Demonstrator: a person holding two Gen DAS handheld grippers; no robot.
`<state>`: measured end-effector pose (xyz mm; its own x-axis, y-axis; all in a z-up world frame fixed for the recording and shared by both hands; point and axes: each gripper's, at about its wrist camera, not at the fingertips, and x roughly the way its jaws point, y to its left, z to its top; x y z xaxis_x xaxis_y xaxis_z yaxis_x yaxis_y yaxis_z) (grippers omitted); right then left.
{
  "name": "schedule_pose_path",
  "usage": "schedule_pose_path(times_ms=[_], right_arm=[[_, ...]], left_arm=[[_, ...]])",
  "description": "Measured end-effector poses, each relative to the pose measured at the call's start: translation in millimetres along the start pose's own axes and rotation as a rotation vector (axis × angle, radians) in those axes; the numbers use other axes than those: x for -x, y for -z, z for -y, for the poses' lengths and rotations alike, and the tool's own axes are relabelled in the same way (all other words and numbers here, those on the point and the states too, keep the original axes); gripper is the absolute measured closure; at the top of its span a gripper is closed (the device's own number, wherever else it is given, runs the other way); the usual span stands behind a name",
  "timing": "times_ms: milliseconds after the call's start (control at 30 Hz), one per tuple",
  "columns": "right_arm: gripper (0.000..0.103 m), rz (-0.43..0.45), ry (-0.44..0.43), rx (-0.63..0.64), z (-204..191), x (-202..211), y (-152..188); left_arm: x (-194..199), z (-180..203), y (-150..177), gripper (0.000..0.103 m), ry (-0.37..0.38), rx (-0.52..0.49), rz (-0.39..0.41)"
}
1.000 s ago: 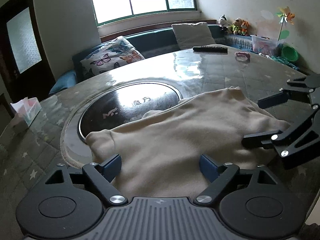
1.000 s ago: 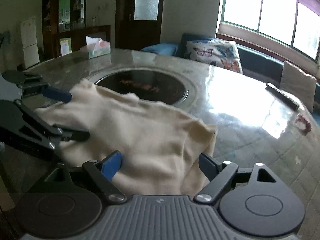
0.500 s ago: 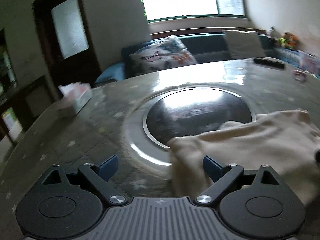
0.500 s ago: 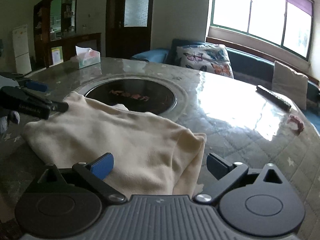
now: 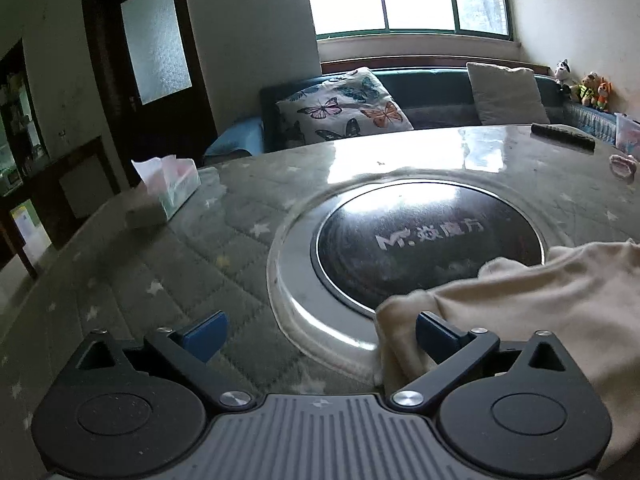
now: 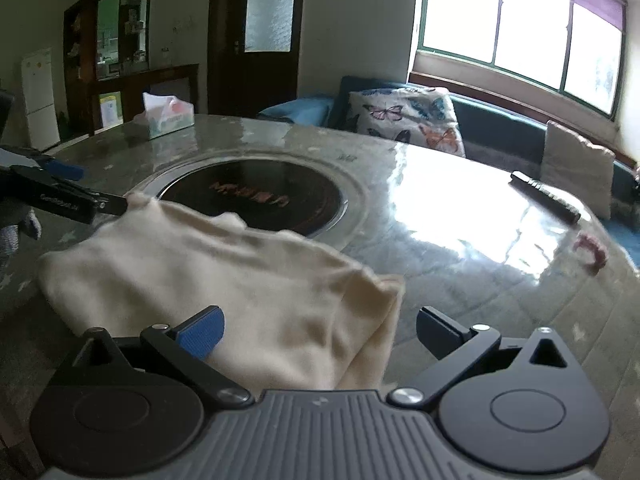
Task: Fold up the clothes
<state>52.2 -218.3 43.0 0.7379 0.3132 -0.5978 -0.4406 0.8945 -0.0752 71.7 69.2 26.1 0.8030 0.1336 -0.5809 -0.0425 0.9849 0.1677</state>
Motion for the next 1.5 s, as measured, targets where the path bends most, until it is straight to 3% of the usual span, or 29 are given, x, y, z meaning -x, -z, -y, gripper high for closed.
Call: schedule_pose_path(times_ms=[200, 400, 900, 1167, 1500], right_arm=[[0.000, 0.015, 0.119, 0.002, 22.1, -17.3, -16.0], [0.000, -0.032, 0.234, -0.023, 42.4, -44.7, -15.4], [0.000, -0.059, 0.242, -0.036, 52.6, -52.2, -8.7], [0.000, 0.010, 0.233, 0.018, 36.1, -11.9, -9.0], [0.000, 0.078, 0.226, 0.147, -4.1, 23.4, 19.8]], left_arm=[[-17.3, -2.5, -4.0, 0.000, -0.015, 0.000, -0.025], [-24.9, -1.8, -0.8, 0.000, -0.018, -0.005, -0.046], [-31.0, -1.1, -1.7, 0.000, -0.019, -0.018, -0.056], [-9.2, 0.4, 0.1, 0.000, -0.009, -0.022, -0.025], [32.2, 5.6, 20.6, 0.000, 0.003, -0.065, 0.003]])
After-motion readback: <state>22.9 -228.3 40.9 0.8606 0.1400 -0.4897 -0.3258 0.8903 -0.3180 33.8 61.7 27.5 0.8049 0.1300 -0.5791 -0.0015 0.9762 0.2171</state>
